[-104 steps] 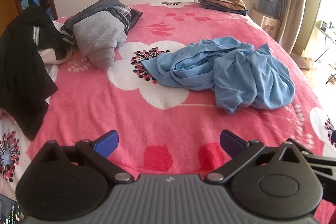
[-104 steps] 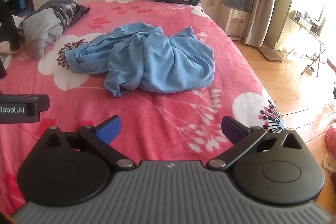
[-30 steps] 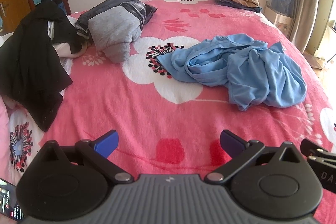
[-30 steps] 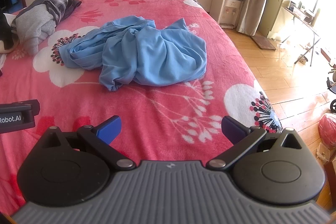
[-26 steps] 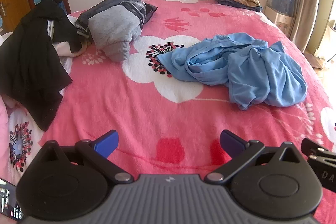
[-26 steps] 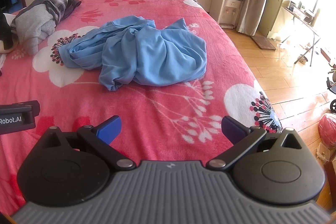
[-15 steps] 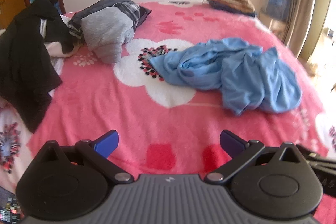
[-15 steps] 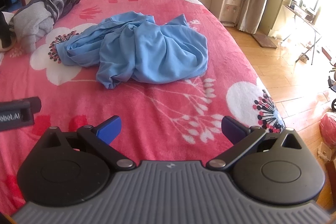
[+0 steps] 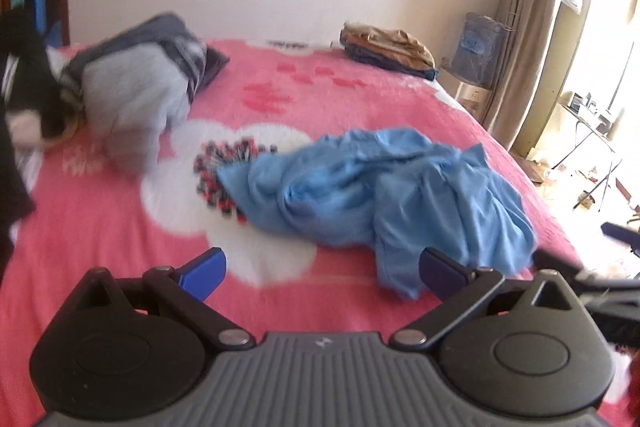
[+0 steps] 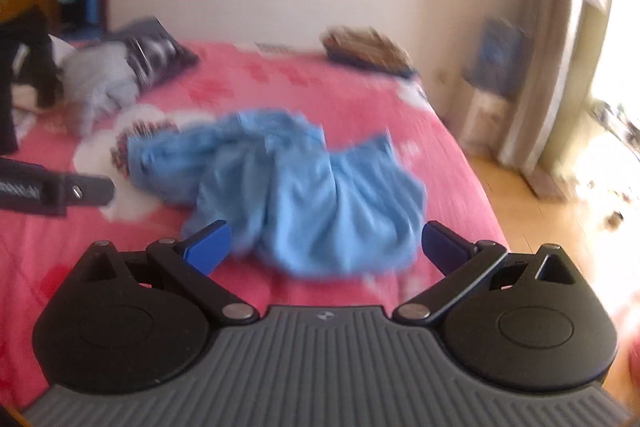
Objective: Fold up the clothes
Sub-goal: 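Grasp the light-blue T-shirt with the right tool while the left tool grasps it too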
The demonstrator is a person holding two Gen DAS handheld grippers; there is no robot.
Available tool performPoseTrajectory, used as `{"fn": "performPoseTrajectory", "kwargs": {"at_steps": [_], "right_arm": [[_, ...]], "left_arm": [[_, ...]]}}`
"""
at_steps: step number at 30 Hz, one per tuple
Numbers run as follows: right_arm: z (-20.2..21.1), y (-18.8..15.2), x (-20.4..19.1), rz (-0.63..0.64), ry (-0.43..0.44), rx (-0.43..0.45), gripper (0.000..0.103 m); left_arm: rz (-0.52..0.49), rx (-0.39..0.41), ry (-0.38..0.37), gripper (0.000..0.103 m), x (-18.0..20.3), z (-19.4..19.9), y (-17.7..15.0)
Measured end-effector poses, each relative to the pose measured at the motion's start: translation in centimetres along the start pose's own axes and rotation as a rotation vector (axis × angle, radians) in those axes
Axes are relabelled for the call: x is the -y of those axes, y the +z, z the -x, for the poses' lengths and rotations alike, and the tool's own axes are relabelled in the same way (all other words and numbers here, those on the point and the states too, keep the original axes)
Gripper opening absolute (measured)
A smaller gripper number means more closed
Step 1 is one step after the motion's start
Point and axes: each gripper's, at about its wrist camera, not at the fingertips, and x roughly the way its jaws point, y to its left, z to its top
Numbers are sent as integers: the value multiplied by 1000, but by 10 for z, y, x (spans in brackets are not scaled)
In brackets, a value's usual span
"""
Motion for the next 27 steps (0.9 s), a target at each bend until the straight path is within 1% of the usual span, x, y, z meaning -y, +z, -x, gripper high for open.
{"fn": "performPoseTrajectory", "kwargs": {"at_steps": [3, 5, 6, 7, 8, 10, 11, 12, 14, 15, 17, 18, 19, 20, 22, 23, 24, 25, 27], "right_arm": [[-17, 20, 11, 22, 49, 96, 102], [-37, 27, 10, 26, 75, 72, 102], [-48, 31, 9, 28, 87, 61, 102], [-58, 34, 9, 30, 100, 49, 102], [-68, 38, 9, 32, 113, 37, 102], [-89, 45, 8, 37, 138, 14, 102], [-99, 49, 8, 39, 151, 2, 101], [-110, 52, 7, 41, 163, -10, 101], [-130, 60, 6, 45, 189, -33, 100], [-140, 63, 6, 47, 201, -45, 98], [-161, 70, 5, 50, 227, -69, 93], [-171, 70, 6, 25, 237, -106, 84], [-180, 69, 6, -1, 246, -143, 71], [-187, 68, 7, -29, 246, -174, 64], [-190, 65, 11, -75, 266, -197, 44], [-191, 64, 13, -98, 276, -208, 39], [-192, 62, 14, -120, 286, -219, 25], [-187, 62, 14, -120, 292, -210, 15], [-171, 63, 10, -105, 315, -174, 11]], "left_arm": [[-61, 49, 27, 98, -2, -21, 14], [-92, 67, 32, 89, -3, -34, 24], [-109, 72, 34, 87, -3, -41, 28], [-125, 76, 36, 82, -2, -49, 31], [-144, 78, 36, 76, -1, -56, 34], [-185, 70, 35, 69, 3, -70, 38], [-206, 61, 36, 62, 4, -77, 37], [-223, 52, 38, 57, 6, -84, 37], [-256, 22, 40, 43, 10, -98, 36], [-268, 5, 41, 39, 12, -104, 34], [-275, -21, 42, 22, 13, -114, 32], [-268, -29, 41, 17, 12, -117, 30], [-257, -31, 39, 9, 11, -120, 30], [-248, -27, 39, 7, 11, -120, 29], [-235, -5, 41, 3, 10, -117, 28], [-230, 11, 38, 3, 9, -112, 28], [-226, 28, 34, 3, 9, -107, 29], [-224, 43, 33, 3, 8, -100, 29], [-227, 76, 30, 2, 4, -84, 31]]}}
